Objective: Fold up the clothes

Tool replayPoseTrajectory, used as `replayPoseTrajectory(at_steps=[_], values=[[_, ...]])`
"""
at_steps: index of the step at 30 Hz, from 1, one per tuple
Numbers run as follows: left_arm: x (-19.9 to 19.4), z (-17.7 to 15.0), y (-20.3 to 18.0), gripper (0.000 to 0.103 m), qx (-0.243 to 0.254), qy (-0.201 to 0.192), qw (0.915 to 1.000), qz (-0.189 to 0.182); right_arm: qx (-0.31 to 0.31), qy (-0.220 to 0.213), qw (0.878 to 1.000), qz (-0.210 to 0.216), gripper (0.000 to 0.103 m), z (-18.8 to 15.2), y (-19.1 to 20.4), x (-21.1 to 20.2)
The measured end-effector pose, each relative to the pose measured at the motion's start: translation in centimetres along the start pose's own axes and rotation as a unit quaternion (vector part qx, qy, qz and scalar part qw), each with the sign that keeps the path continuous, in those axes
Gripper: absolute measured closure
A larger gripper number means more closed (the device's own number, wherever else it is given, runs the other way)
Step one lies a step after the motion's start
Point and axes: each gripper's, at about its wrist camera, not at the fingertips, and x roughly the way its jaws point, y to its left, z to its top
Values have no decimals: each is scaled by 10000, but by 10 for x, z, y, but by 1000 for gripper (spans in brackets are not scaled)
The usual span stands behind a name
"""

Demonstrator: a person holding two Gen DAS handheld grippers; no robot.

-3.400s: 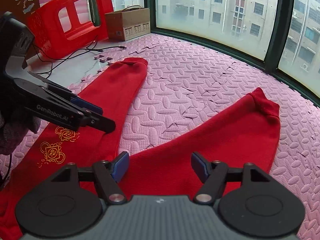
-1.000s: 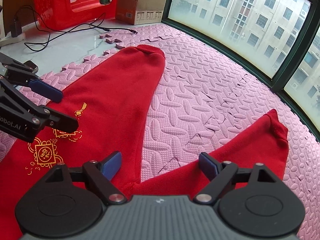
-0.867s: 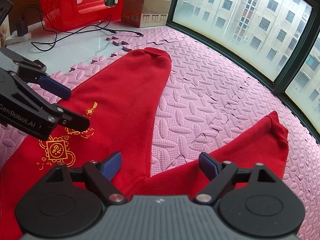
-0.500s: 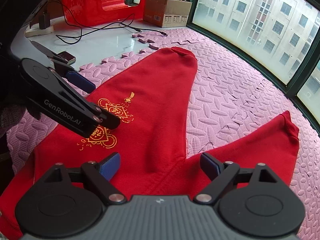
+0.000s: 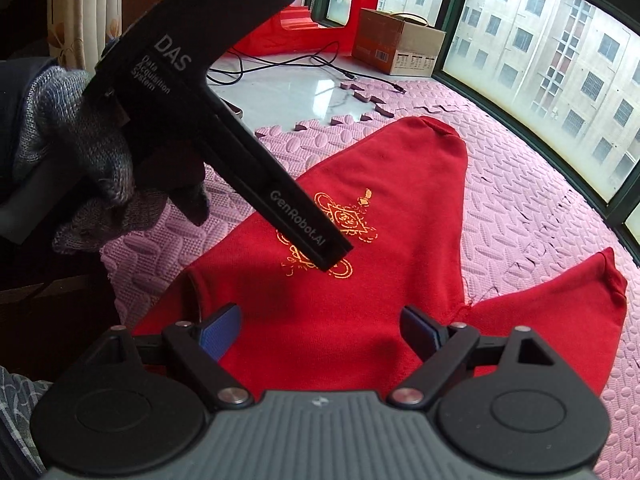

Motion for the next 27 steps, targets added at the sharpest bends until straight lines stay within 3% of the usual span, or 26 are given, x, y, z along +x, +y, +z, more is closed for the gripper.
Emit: replayPoseTrajectory(at_steps=[7, 13, 27], values=[[1, -2, 0, 5, -50, -15, 10000, 32, -64, 73, 9999, -26, 14, -3, 8, 5], [-1, -5, 3, 3, -110, -45, 9999, 69, 21, -8, 10000, 55, 14, -3, 1, -19], [-23, -18, 5, 0, -58, -244, 9994, 238, 712, 143, 9963, 467, 14, -53, -8, -66]])
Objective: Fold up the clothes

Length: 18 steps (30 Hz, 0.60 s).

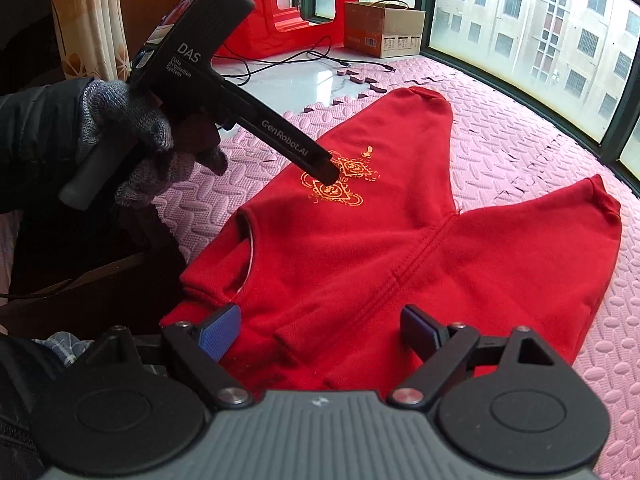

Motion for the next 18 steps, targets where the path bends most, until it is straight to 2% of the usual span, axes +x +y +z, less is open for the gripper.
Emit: replayPoseTrajectory(at_steps=[3, 12, 18], values=[[-1, -7, -2, 0, 92, 32, 9999, 67, 30, -95, 9999, -109, 14, -4, -2, -11], [0, -17, 2, 0, -44, 122, 9999, 99, 366, 84, 9992, -124, 14, -23, -13, -9], [-13, -14, 2, 0, -15, -15, 10000, 92, 603, -134, 9979, -216, 14, -27, -21, -29]])
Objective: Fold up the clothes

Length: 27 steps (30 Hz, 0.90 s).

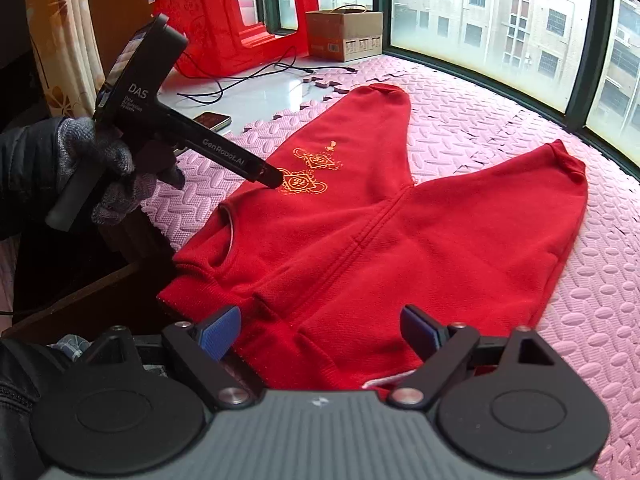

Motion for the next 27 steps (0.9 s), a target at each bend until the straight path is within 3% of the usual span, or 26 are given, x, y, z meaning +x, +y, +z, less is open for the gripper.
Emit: replayPoseTrajectory(at_steps=[5, 10, 15, 23, 27], values=[[8, -4, 2, 0, -44, 139, 9999, 78, 319, 218, 9991, -149, 14, -18, -14, 9], [1, 0, 0, 0, -39, 79, 9999, 112, 524, 15, 9986, -55, 13, -17, -21, -7], [-7, 8, -15, 0, 19, -47, 10000, -50, 779, -248, 9966, -101, 12, -13, -40, -12], [-8, 13, -49, 0, 317, -51, 9990, -305, 1094, -83, 9940, 10, 12, -19, -58, 3], [-16, 14, -61, 0, 476, -142, 9977, -461, 996, -200, 9945, -254, 11, -9, -70, -13]])
